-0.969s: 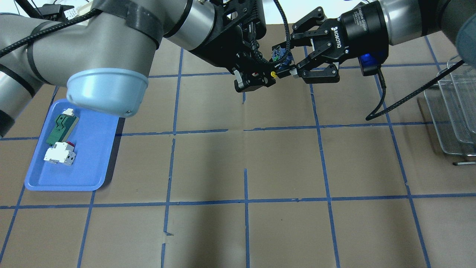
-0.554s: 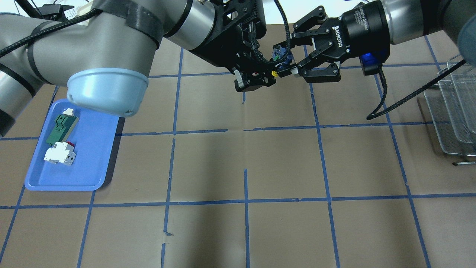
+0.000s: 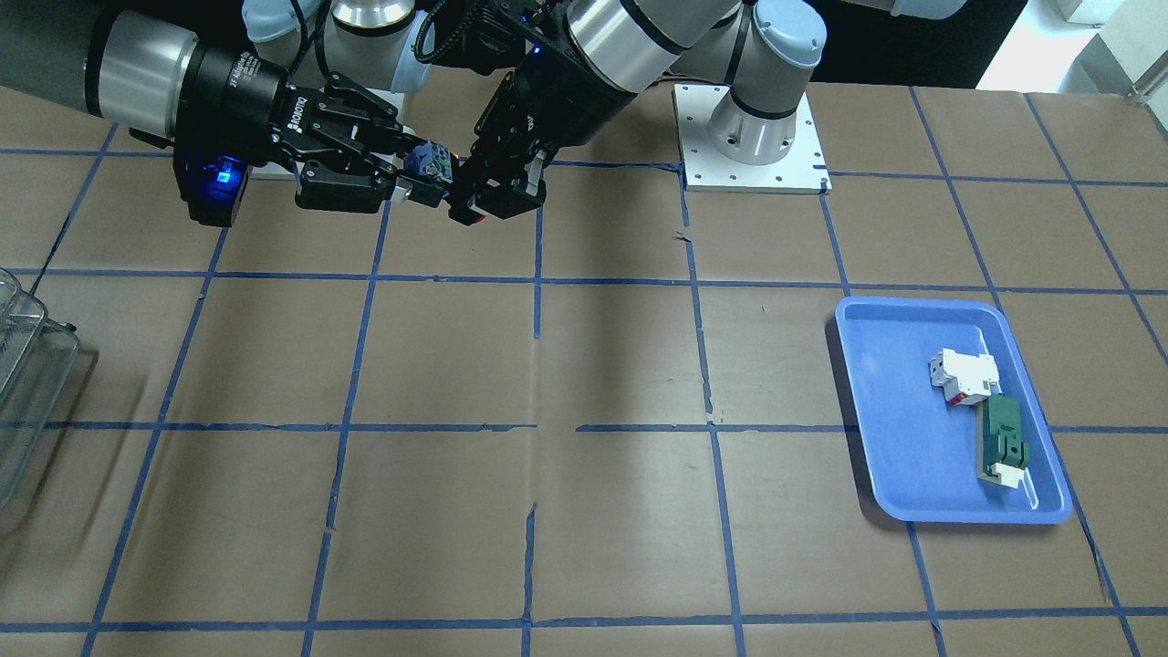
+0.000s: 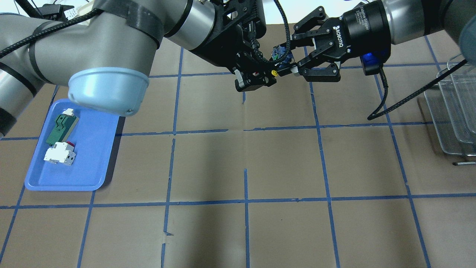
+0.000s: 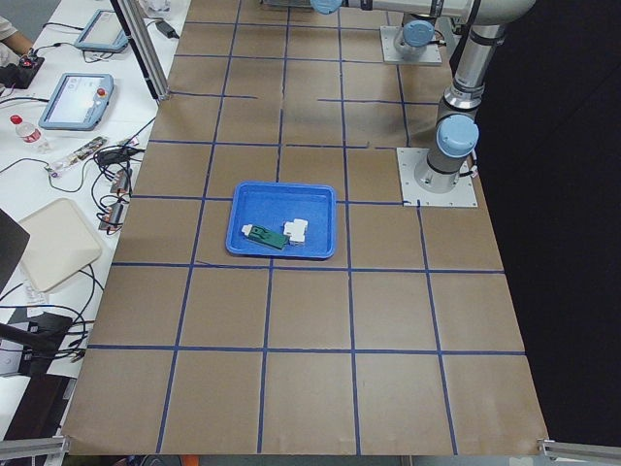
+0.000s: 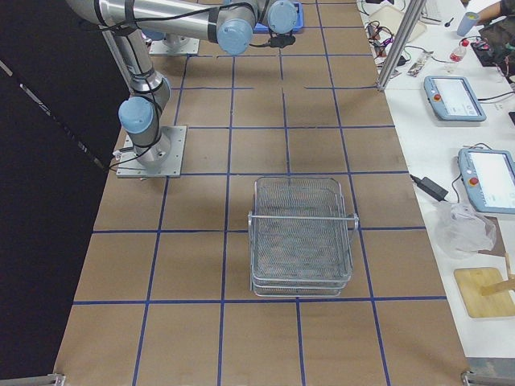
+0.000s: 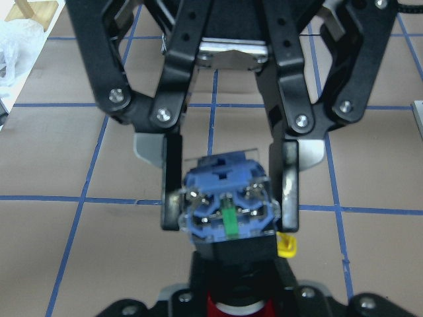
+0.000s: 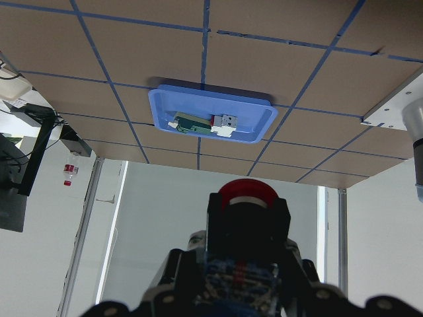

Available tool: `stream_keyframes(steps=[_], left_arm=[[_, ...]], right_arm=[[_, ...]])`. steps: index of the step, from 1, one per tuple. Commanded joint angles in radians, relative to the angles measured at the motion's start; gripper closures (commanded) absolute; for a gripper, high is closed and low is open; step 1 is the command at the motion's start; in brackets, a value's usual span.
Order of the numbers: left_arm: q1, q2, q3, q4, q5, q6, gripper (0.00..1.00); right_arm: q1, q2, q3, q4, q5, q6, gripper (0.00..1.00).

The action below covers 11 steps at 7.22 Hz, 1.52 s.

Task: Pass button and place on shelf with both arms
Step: 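Open and withdraw the left gripper while the right gripper carries the button away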

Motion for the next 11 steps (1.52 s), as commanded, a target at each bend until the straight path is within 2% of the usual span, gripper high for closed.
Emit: stream_keyframes(steps=[1, 2, 3, 4, 7, 8, 9, 10, 11], left_arm=[[-0.002, -0.001, -0.001, 0.0, -0.009, 0.0, 0.69], [-0.002, 0.001, -0.002, -0.001, -0.006, 0.0, 0.64], [-0.002, 0.001, -0.001, -0.001, 0.002, 0.0, 0.22], [-0.002, 0.005, 0.002, -0.003, 0.012, 0.005, 0.0], [-0.002, 0.008, 0.002, -0.008, 0.015, 0.001, 0.0], [0.004, 0.017, 0.002, -0.018, 0.062, 0.0, 0.0], [0.015, 0.013, 0.005, -0.021, 0.151, -0.003, 0.0], [0.03, 0.024, -0.002, -0.058, 0.202, -0.023, 0.0], [0.064, 0.027, -0.001, -0.114, 0.298, -0.064, 0.0]], right_arm=[[-0.003, -0.001, 0.0, 0.002, 0.003, 0.0, 1.0], [-0.003, -0.001, 0.0, 0.003, 0.002, 0.0, 1.0], [-0.003, 0.0, 0.0, 0.005, 0.003, 0.002, 1.0], [-0.003, -0.001, 0.002, 0.008, 0.003, 0.005, 1.0], [-0.005, -0.004, -0.002, 0.003, -0.001, 0.0, 1.0], [-0.006, -0.003, -0.003, -0.003, -0.009, -0.003, 1.0], [-0.009, -0.003, -0.003, -0.009, -0.024, -0.012, 1.0], [-0.027, -0.003, -0.003, -0.027, -0.106, -0.067, 1.0], [-0.052, -0.004, -0.005, -0.046, -0.188, -0.146, 1.0]])
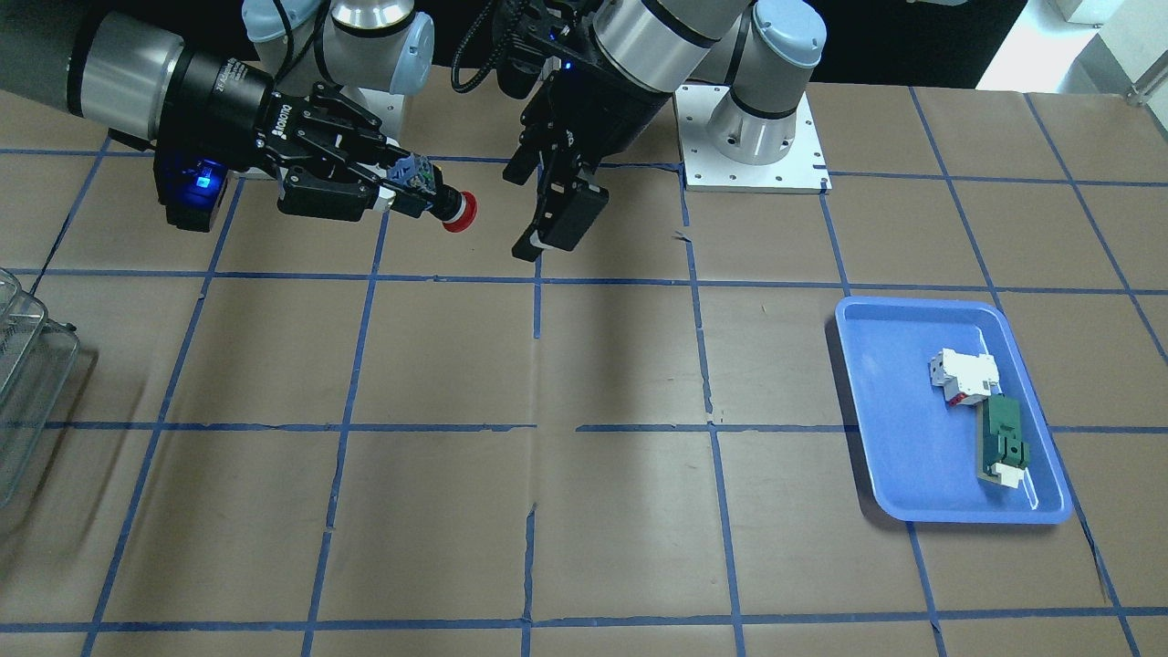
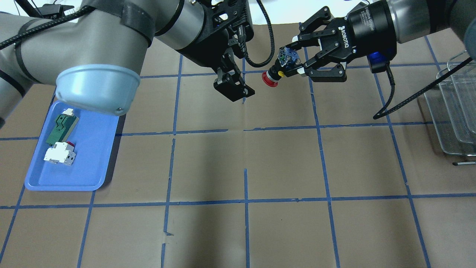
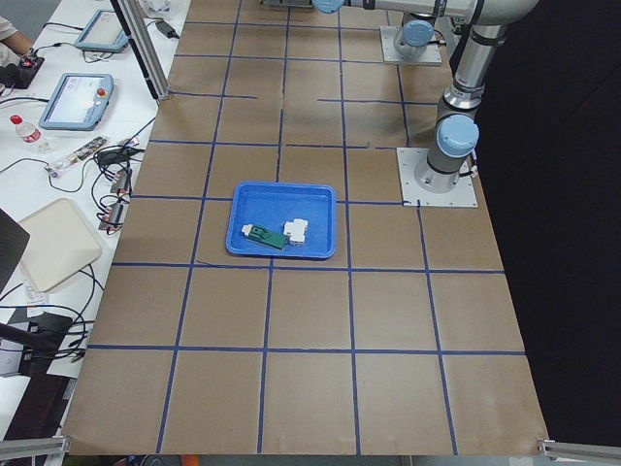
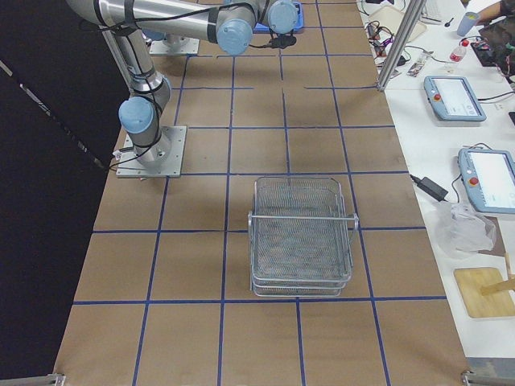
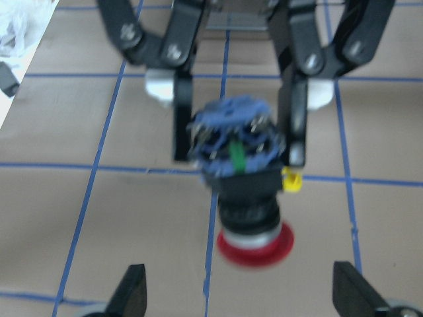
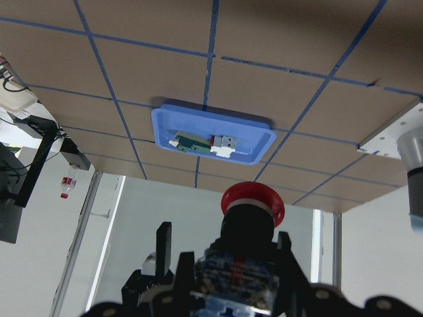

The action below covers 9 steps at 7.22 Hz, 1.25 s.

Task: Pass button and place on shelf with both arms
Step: 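Open and withdraw the left gripper while the right gripper carries the button away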

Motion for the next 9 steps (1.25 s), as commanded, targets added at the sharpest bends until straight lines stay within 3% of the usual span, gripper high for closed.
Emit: stream_keyframes(steps=[1, 3, 5, 6, 8, 9], left_arm=[[0.079, 0.009, -0.001, -0.079, 0.192, -0.105, 0.0], [0.176, 0.03, 0.013, -0.18, 0.254, -0.25, 0.0], [0.236, 0.053, -0.002, -0.184, 0.357, -0.372, 0.0], [0.25, 0.074, -0.004, -0.171, 0.453, -0.461, 0.0], [0.291, 0.087, -0.007, -0.187, 0.53, -0.552, 0.0], [0.301, 0.099, -0.015, -0.212, 0.552, -0.568, 0.0]], right_arm=[[-0.047, -0.006, -0.003, -0.032, -0.19, -0.209, 1.0], [-0.111, -0.016, -0.004, -0.102, -0.521, -0.58, 1.0], [-0.195, -0.03, -0.006, -0.204, -0.751, -0.904, 1.0], [-0.235, -0.05, -0.006, -0.266, -0.825, -1.077, 1.0], [-0.417, -0.063, -0.004, -0.311, -0.82, -1.32, 1.0], [-0.532, -0.052, 0.005, -0.391, -0.82, -1.493, 1.0]])
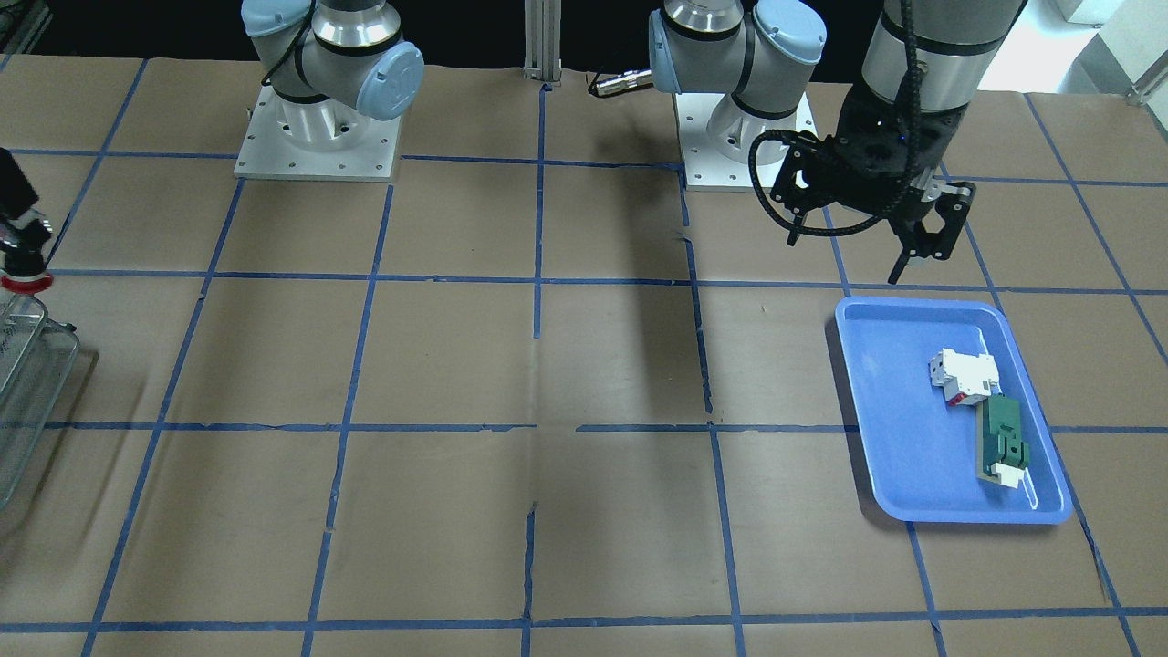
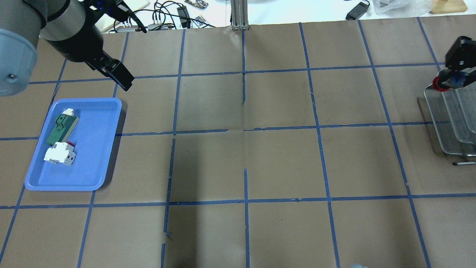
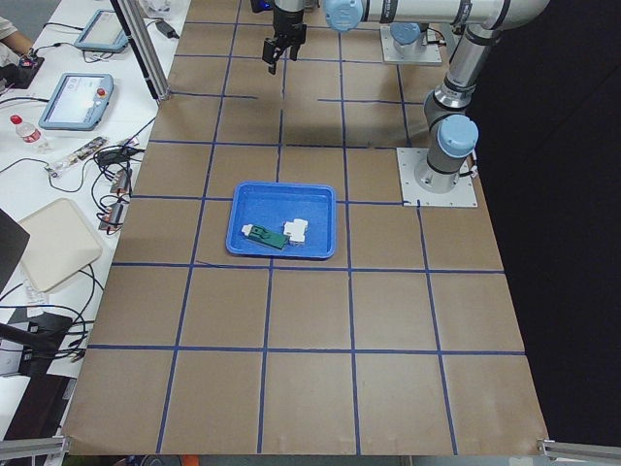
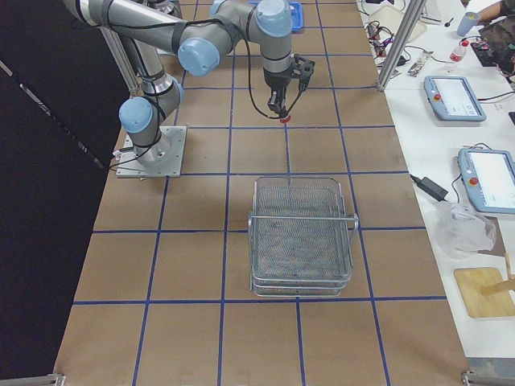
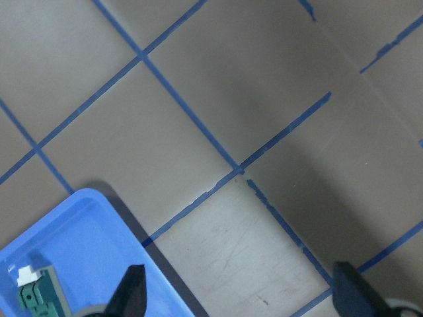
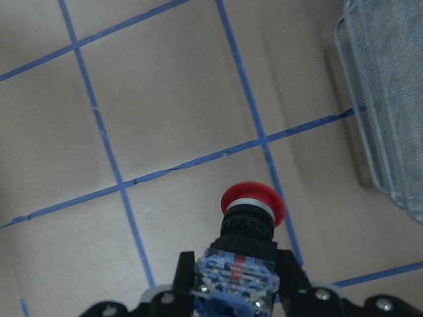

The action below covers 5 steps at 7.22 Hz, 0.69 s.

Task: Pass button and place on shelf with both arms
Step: 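Lower the button onto the wire rack shelf and release it with the right gripper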

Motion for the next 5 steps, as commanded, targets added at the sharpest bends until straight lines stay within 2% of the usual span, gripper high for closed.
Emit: stream_keyframes(steps=[1, 3, 4, 5], left_arm=[[0.016, 0.02, -0.01, -0.027, 0.038, -0.181, 0.0], [0.01, -0.015, 0.009, -0.033, 0.011, -0.419, 0.0], [0.01, -0.019, 0.01, -0.033, -0.089, -0.565, 0.0], [0.01, -0.025, 0.012, -0.033, -0.119, -0.633, 0.0]], right_arm=[[-0.169, 0.04, 0.006, -0.148, -0.007, -0.303, 1.0], [-0.172, 0.17, 0.006, -0.362, -0.051, -0.375, 1.0], [-0.172, 0.215, 0.006, -0.404, -0.05, -0.375, 1.0], [-0.171, 0.226, 0.008, -0.406, -0.036, -0.367, 1.0]])
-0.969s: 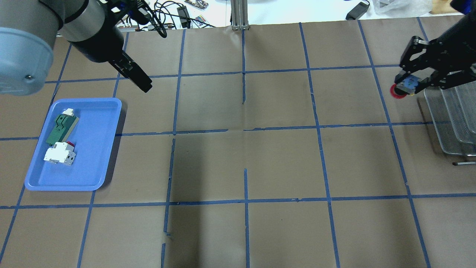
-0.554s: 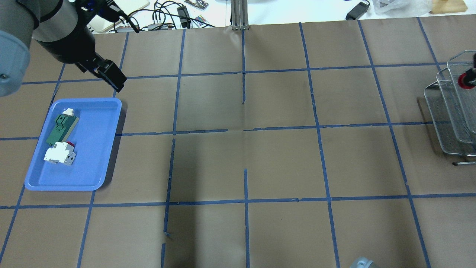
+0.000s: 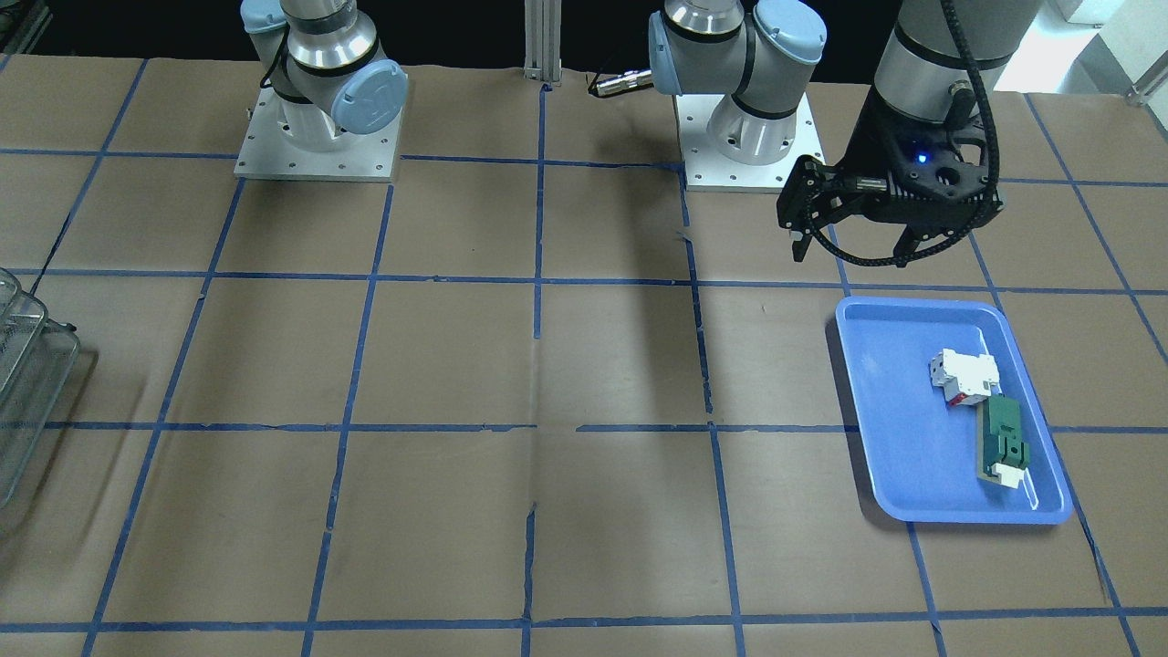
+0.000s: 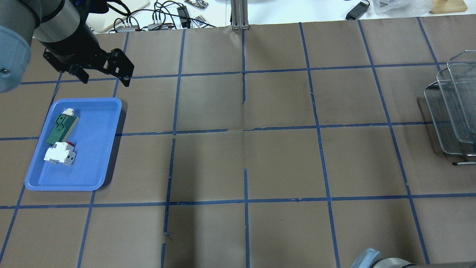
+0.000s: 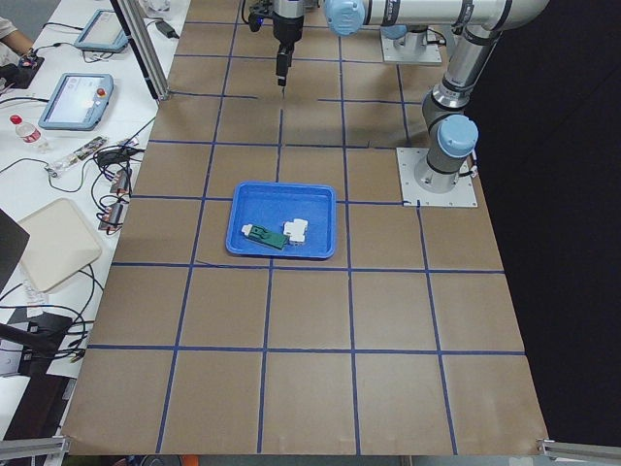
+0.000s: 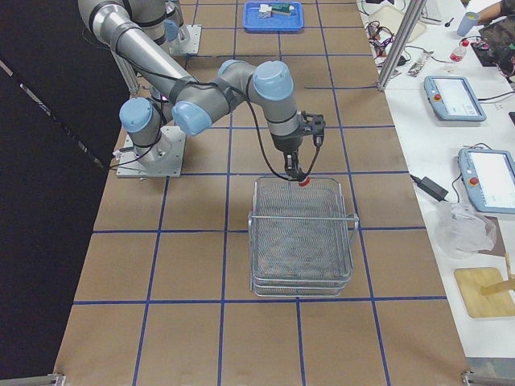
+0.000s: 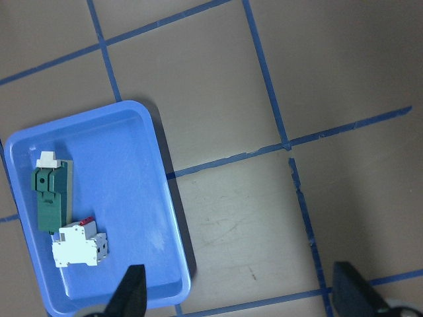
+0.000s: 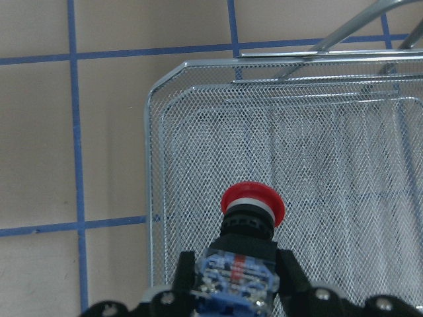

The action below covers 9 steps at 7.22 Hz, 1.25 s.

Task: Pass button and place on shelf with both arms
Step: 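Lower the button onto the wire rack shelf and release it with the right gripper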

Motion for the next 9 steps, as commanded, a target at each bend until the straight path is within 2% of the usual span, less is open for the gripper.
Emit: stream_keyframes(steps=[1, 3, 4, 5, 6, 7, 9], left_arm=[[-0.005, -0.007, 0.006, -0.002, -0.055, -0.122, 0.0], [-0.007, 0.01, -0.018, -0.003, -0.058, -0.107, 0.0], [-0.005, 0.01, -0.018, -0.002, -0.053, -0.11, 0.0], [-0.005, 0.01, -0.02, -0.002, -0.053, -0.107, 0.0], [-0.005, 0.005, -0.02, 0.006, -0.052, -0.107, 0.0], [-0.005, 0.001, -0.02, 0.01, -0.035, -0.104, 0.0], [-0.004, -0.003, -0.02, 0.01, -0.024, -0.105, 0.0]], right_arm=[[0.0, 0.045, 0.001, -0.031, 0.011, 0.0, 1.0], [0.0, 0.08, 0.0, -0.039, 0.014, -0.006, 1.0], [0.0, 0.086, 0.001, -0.057, -0.006, -0.01, 0.95], [-0.003, 0.088, 0.001, -0.056, -0.011, -0.015, 0.72], [-0.003, 0.089, 0.003, -0.047, -0.033, -0.044, 0.13], [-0.018, 0.088, 0.003, -0.035, -0.04, -0.043, 0.0], [-0.049, 0.074, -0.002, 0.051, -0.037, -0.044, 0.0]])
